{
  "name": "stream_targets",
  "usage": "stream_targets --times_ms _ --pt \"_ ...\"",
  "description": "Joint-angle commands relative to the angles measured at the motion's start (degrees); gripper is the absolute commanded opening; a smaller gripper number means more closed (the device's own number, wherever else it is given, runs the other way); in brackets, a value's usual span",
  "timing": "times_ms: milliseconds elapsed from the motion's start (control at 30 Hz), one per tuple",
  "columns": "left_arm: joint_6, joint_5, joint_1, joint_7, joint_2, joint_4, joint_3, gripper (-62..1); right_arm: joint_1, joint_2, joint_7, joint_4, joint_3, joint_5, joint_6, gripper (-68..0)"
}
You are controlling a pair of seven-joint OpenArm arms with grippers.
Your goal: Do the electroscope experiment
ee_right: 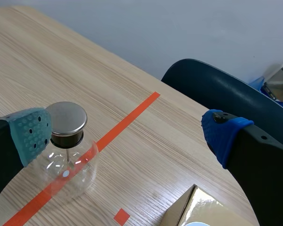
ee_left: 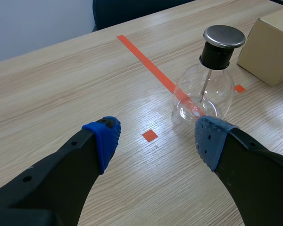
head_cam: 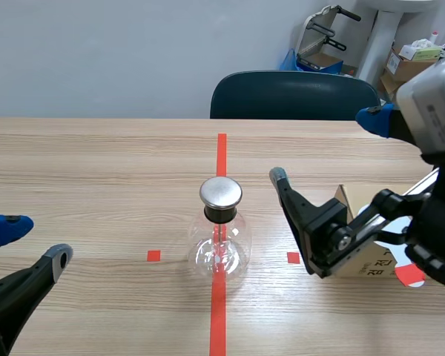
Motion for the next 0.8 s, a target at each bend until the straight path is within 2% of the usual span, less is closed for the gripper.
stream_targets --times_ms 0,300,500,600,667,733,767 --pt "0.1 -0.4 -0.2 -0.8 0.3 1.4 -0.6 -24.3 0.7 0.0 0.8 0.7 0.4 -0.1 -0.2 0.4" --pt "0.1 -0.4 -0.2 -0.8 0.3 1.4 -0.6 -24.3 0.7 0.0 0.0 0.7 0.4 -0.9 -0.2 0.4" --pt "0.1 -0.4 -0.2 -0.8 0.3 1.4 -0.6 -24.3 0.1 0.0 0.0 0.7 0.4 -6.6 -0.2 0.4" --pt "0.1 -0.4 -0.2 -0.8 0.3 1.4 -0.6 -24.3 -2.2 0.5 1.0 0.9 0.4 -13.6 -0.2 0.4" --pt "0.3 -0.2 -0.2 -0.5 0.3 1.4 -0.6 -24.3 -4.7 0.5 1.3 0.9 0.5 -21.5 -0.5 0.4" --pt "0.3 -0.2 -0.2 0.9 0.3 1.4 -0.6 -24.3 -8.0 0.5 1.3 0.9 0.5 -30.3 -2.2 0.4" --pt "0.3 -0.2 -0.2 1.5 0.3 1.4 -0.6 -24.3 -10.0 0.5 1.4 0.9 0.5 -34.5 -3.9 0.4"
